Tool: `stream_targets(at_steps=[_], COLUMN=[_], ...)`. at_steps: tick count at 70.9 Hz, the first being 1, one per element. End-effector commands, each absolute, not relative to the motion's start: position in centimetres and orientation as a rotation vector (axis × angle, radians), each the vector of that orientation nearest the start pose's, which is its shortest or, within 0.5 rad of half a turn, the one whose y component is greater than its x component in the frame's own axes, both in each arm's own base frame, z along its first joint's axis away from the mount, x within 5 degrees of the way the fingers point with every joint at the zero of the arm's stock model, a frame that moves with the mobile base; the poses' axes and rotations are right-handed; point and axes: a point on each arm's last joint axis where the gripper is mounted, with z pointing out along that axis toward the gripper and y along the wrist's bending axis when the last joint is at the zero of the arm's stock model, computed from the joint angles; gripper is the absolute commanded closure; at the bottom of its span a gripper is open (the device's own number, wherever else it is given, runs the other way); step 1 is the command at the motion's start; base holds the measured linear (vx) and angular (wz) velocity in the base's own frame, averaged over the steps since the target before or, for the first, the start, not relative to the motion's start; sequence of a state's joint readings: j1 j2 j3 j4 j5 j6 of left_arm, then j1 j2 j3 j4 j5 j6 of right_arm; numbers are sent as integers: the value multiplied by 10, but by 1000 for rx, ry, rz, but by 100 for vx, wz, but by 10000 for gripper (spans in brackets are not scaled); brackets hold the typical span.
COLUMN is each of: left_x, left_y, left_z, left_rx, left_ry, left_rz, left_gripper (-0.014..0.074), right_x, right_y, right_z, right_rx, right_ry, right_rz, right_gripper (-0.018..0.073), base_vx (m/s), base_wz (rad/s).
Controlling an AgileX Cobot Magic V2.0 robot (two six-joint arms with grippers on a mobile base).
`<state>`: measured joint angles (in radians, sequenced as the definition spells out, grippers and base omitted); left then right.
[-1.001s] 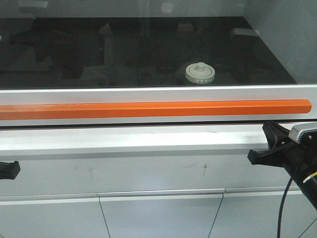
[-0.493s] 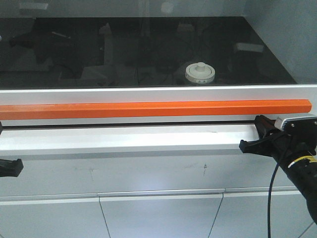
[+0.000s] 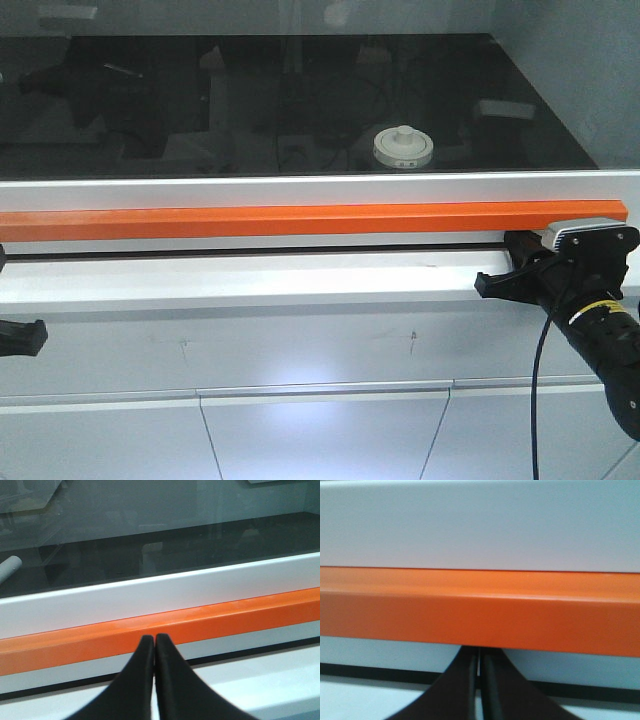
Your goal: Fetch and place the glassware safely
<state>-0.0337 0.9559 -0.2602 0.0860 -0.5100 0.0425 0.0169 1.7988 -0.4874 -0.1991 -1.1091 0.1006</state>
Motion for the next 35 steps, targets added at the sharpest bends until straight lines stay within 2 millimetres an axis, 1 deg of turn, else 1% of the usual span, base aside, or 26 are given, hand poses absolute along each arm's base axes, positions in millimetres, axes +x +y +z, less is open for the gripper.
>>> stream_targets(at_steps=[1, 13, 35], left_x=[183, 199, 227], left_y=[-11, -12, -14], left_z=[252, 238, 209], left_rx=[141, 144, 135], left_ry=[1576, 1589, 1534], left_rz=[14, 4, -22], left_gripper=[603, 603, 603], right_x=[310, 310, 310], right_y=[20, 20, 20], right_z=[179, 179, 179], right_rx=[-132, -132, -135], right_ry=[1509, 1509, 1508], right_rz=[160, 160, 157], right_gripper=[563, 563, 563], base_vx=[0, 0, 0], base_wz=[0, 0, 0])
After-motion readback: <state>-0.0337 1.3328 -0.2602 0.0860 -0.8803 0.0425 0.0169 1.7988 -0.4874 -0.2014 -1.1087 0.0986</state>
